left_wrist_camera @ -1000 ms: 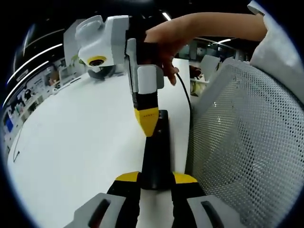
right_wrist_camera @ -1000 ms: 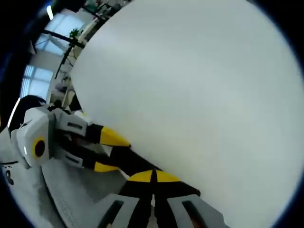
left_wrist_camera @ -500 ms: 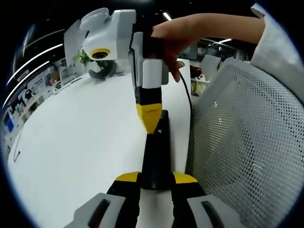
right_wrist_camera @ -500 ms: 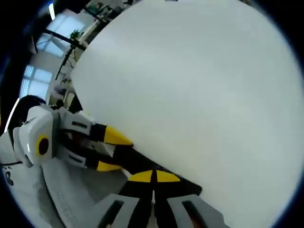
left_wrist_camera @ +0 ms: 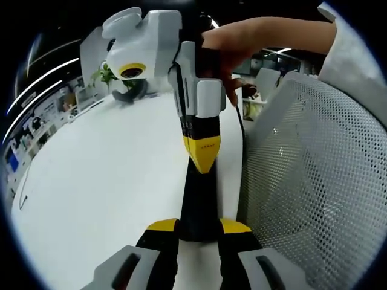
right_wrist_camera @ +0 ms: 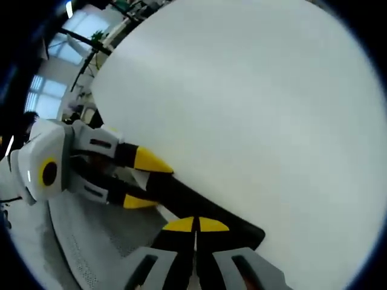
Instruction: Press the specified remote control buttons in sequence, fully releasing each button before pressing the next.
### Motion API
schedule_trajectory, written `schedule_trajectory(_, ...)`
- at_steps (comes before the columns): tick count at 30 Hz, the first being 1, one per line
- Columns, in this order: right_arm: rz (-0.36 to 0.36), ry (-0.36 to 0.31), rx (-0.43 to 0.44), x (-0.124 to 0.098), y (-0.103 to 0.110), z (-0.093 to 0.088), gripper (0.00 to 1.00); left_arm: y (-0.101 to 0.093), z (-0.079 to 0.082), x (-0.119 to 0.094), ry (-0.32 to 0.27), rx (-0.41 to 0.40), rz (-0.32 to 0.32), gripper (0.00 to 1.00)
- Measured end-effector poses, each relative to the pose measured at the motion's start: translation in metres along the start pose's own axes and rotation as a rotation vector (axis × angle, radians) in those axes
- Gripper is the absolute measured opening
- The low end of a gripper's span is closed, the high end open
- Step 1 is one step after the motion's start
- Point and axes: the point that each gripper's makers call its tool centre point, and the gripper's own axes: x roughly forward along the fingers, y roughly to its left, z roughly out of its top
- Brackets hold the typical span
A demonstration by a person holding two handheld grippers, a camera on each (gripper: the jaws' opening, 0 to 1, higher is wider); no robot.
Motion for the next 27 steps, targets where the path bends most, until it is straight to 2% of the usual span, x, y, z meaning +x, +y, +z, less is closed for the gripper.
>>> schedule_trajectory(9, -0.083, 0.001, -0.003, 0.0019, 0.0001, -0.0002, 0.00, 0.0011, -0.0009, 0.0001, -0.014, -0.046, -0.004, 0.25)
schedule_trajectory(13, -0.124, -0.050, 0.035, 0.0015, -0.0020, -0.0001, 0.00, 0.0007, -0.0005, 0.0003, -0.016, -0.034, -0.003, 0.25)
schedule_trajectory(16, -0.149, -0.064, 0.025, 0.0017, -0.0007, -0.0003, 0.00, 0.0010, -0.0008, 0.0005, -0.014, -0.037, -0.001, 0.25)
schedule_trajectory(27, -0.197, -0.003, 0.036, 0.0030, -0.0025, -0.0002, 0.00, 0.0016, 0.0002, 0.0014, -0.026, -0.045, 0.000, 0.26)
